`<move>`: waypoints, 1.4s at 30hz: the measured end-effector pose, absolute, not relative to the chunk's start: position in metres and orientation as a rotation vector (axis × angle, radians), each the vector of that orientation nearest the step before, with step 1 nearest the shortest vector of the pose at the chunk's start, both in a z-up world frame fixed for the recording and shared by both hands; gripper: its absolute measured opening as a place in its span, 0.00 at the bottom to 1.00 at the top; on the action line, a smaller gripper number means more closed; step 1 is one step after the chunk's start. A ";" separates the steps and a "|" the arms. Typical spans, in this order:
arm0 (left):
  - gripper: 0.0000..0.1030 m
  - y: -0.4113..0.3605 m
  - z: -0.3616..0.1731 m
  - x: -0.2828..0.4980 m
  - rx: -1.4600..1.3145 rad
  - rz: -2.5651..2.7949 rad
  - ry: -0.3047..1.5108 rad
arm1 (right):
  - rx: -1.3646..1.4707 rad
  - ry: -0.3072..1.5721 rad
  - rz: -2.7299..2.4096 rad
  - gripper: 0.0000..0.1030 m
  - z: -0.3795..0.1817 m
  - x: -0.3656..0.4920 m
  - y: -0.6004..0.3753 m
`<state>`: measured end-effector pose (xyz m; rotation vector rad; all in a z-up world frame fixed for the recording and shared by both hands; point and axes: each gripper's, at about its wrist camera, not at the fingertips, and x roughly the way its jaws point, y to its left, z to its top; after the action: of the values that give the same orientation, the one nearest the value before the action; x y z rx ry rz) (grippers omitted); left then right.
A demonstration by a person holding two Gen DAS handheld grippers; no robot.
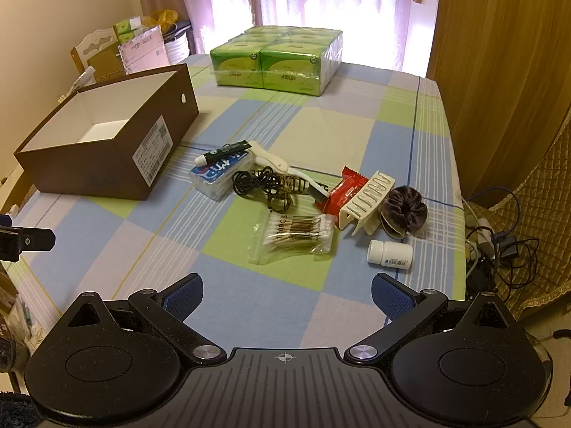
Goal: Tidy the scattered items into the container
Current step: 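Move both tools toward the scattered items on the table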
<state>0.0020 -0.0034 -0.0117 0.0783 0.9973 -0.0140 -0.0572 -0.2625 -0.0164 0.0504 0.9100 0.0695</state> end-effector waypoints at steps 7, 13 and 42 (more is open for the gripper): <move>0.99 -0.003 -0.011 0.002 0.079 -0.014 0.997 | 0.049 0.909 0.072 1.00 -0.016 -0.057 -0.261; 0.99 -0.003 -0.012 0.003 0.082 -0.012 1.000 | 0.047 0.911 0.074 1.00 -0.015 -0.056 -0.260; 0.99 -0.047 -0.024 0.026 0.148 -0.276 0.947 | 0.097 0.895 0.013 1.00 -0.025 -0.054 -0.287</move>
<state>0.0259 -0.0472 -0.0244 0.1477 0.9470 -0.2764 -0.0536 -0.2872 -0.0250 0.0967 0.8945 0.0127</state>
